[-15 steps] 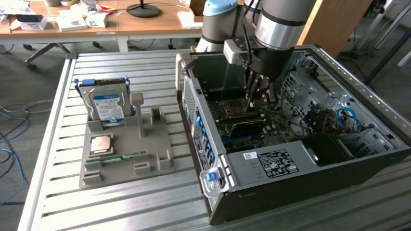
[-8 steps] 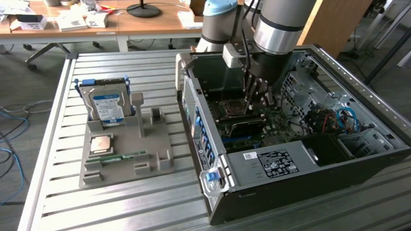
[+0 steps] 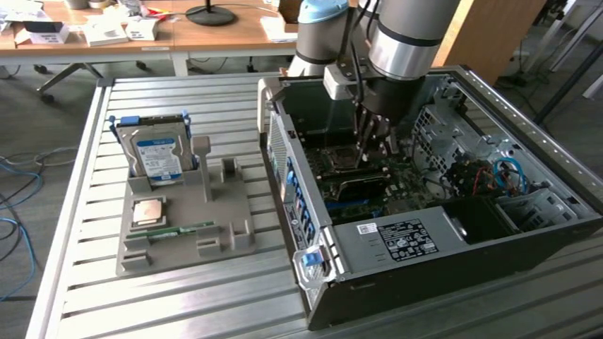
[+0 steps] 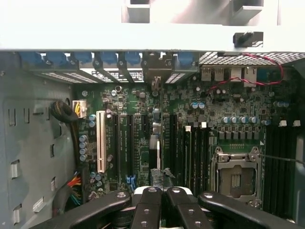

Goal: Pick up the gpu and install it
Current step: 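Press down on the gpu until it lock into place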

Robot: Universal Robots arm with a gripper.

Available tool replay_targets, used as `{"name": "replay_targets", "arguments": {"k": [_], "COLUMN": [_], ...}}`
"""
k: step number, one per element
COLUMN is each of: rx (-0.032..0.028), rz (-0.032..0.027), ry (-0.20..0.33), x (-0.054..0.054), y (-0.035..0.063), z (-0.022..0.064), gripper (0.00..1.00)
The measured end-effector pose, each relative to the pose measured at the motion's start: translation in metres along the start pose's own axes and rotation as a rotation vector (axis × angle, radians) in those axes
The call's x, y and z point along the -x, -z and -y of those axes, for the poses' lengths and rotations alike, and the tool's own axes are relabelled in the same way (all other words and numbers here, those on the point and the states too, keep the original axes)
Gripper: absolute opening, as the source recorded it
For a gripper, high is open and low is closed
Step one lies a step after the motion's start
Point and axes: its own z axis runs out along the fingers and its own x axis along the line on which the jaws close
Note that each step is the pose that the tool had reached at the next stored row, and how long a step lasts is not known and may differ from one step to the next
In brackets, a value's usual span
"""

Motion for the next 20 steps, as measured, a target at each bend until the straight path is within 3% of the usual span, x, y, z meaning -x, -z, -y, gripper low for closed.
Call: {"name": "replay_targets", "arguments": {"k": [11, 20], "rx": [0.0001, -0.0001], "rz": [0.0, 0.0001], "ry": [-0.002, -0.005], "x": [0.0, 0.002], "y": [-0.0128, -0.0165], "z": [-0.0037, -0.007], "gripper": [0.11, 0.11]}}
